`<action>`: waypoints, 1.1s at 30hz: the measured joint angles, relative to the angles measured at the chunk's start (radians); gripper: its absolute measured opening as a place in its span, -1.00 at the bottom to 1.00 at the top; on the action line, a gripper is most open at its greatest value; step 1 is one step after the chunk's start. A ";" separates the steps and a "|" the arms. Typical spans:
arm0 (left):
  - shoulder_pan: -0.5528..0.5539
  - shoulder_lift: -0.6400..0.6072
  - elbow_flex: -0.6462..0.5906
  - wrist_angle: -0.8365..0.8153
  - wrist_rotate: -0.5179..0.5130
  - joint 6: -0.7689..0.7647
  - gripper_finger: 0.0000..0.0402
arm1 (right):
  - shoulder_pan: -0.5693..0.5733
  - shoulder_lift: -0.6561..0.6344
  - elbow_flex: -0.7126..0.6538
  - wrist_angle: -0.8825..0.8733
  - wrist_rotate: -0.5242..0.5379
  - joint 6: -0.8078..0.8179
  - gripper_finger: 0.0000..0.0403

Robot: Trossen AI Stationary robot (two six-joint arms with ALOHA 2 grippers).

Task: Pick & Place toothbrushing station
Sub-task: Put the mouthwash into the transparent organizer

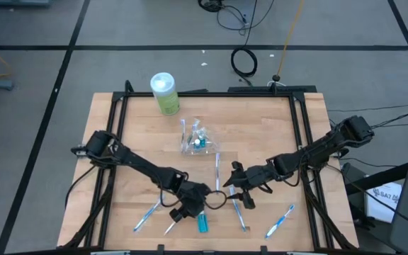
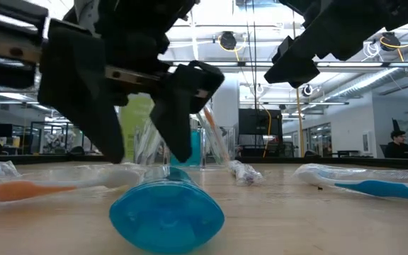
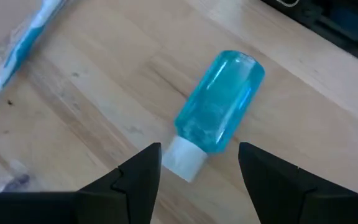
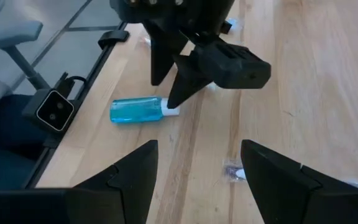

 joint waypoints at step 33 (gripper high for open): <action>0.039 0.042 0.000 -0.005 0.113 0.207 0.11 | 0.000 0.000 0.000 0.002 0.001 -0.044 0.11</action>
